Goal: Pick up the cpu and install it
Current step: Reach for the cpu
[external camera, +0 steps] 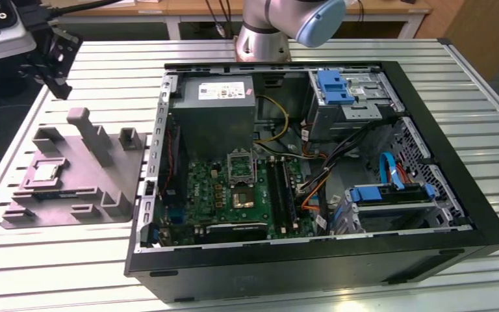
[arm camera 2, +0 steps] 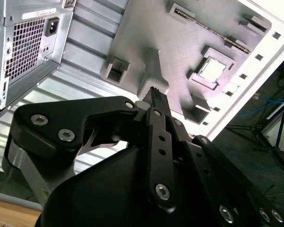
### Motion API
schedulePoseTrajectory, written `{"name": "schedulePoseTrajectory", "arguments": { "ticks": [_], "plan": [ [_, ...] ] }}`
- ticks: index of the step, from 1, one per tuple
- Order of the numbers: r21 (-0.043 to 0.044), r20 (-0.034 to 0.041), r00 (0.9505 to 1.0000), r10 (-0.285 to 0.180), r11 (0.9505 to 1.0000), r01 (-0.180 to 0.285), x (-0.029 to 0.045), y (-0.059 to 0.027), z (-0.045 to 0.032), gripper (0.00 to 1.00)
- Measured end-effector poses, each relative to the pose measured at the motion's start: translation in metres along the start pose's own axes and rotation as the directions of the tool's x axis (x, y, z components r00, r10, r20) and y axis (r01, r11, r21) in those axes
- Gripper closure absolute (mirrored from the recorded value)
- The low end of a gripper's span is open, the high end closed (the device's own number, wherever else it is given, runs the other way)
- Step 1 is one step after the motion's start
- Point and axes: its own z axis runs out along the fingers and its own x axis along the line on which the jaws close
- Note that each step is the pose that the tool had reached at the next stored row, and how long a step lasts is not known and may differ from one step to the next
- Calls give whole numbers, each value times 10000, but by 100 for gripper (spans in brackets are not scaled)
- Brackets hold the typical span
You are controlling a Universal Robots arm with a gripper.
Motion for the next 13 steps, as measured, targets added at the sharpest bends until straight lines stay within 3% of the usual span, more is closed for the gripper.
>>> {"name": "schedulePoseTrajectory", "arguments": {
  "ticks": [5, 13],
  "plan": [
    [0, 0, 10000, -1, 10000, 1, 89, -7, 1, 89],
    [0, 0, 10000, 0, 10000, 0, 349, -27, 1, 89]
  ]
}}
